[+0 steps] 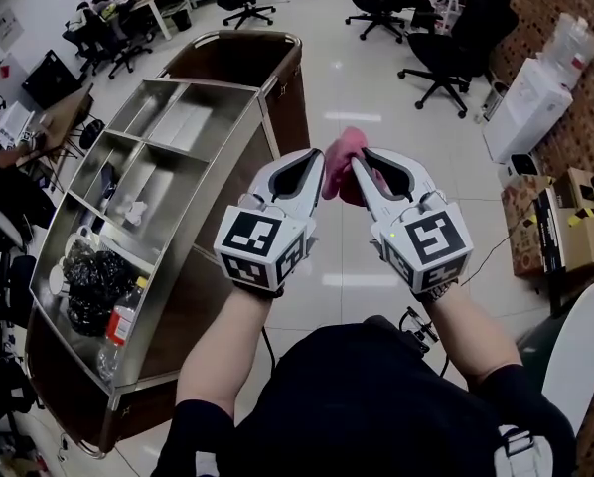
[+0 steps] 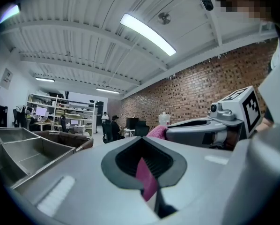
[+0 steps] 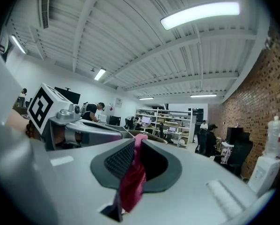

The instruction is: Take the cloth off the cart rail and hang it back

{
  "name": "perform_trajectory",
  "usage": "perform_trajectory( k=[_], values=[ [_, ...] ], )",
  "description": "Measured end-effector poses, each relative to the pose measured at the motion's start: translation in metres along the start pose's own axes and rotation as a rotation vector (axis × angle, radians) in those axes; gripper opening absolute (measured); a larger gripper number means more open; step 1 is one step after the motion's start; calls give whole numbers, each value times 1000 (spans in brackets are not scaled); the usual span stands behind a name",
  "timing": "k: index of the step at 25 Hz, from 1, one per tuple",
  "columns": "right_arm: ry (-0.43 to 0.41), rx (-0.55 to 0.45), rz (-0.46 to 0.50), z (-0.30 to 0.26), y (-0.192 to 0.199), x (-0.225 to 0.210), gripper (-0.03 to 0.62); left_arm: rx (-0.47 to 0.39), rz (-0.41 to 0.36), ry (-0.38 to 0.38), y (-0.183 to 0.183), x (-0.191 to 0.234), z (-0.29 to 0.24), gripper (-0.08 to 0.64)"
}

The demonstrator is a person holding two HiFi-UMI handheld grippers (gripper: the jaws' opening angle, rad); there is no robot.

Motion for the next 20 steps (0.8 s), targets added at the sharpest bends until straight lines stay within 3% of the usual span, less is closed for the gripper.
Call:
perform_trajectory(
  k=[10,20],
  values=[
    [-12,-13,-17,-38,18,-69,41,20,-8,-9,12,24,-75,-3],
    [-108,-11,-27,-92,37,-205,41,26,15,-100,11,48,-207,-3]
  ],
)
Point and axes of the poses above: the fingertips, and each gripper's own axes: z backward along the fingers, x to its left, y out of its underside, the point moved 9 cm from there along z, backward along the fingers, and after that the axes turned 3 degrees about x, right-handed, at the moved point
